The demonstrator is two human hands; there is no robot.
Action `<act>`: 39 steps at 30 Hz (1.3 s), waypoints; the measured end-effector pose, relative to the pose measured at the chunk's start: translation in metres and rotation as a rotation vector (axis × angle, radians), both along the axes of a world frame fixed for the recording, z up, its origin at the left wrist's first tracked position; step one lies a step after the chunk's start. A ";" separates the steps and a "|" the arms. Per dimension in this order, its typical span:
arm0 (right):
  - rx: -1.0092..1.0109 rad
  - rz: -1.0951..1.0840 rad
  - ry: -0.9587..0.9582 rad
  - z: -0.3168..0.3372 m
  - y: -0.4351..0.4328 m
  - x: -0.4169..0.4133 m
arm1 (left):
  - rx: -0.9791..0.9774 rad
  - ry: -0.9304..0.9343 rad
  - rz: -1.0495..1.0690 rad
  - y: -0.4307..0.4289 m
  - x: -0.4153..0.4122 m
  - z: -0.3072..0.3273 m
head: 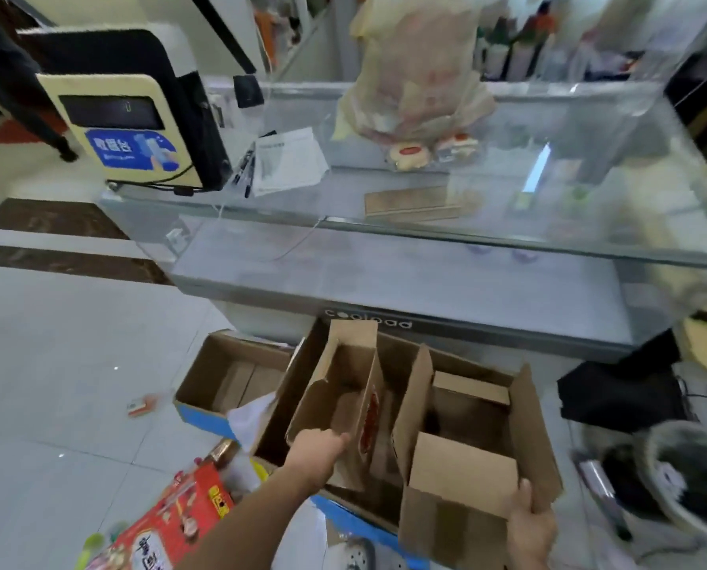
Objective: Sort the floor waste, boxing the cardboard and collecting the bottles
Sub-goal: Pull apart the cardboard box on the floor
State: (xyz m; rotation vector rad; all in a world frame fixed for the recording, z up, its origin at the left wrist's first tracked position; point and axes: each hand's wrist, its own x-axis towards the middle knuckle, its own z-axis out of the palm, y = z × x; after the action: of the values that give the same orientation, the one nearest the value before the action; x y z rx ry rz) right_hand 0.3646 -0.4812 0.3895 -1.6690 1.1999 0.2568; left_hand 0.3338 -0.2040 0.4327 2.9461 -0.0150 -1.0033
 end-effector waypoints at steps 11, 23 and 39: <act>0.163 0.105 0.069 -0.094 0.021 0.027 | 0.048 0.139 -0.135 -0.029 0.059 -0.115; -0.151 1.131 0.443 -0.125 0.061 0.009 | 0.028 0.460 0.034 0.001 0.016 -0.147; -0.497 2.289 -0.012 -0.063 0.263 0.005 | -0.048 0.193 0.734 0.092 -0.093 -0.094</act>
State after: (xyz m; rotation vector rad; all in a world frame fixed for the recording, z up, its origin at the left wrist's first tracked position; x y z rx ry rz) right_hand 0.3701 -0.2184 0.3267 -2.6229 -1.3194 1.2809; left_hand 0.2405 -0.1123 0.3392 2.4394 0.9431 -1.0994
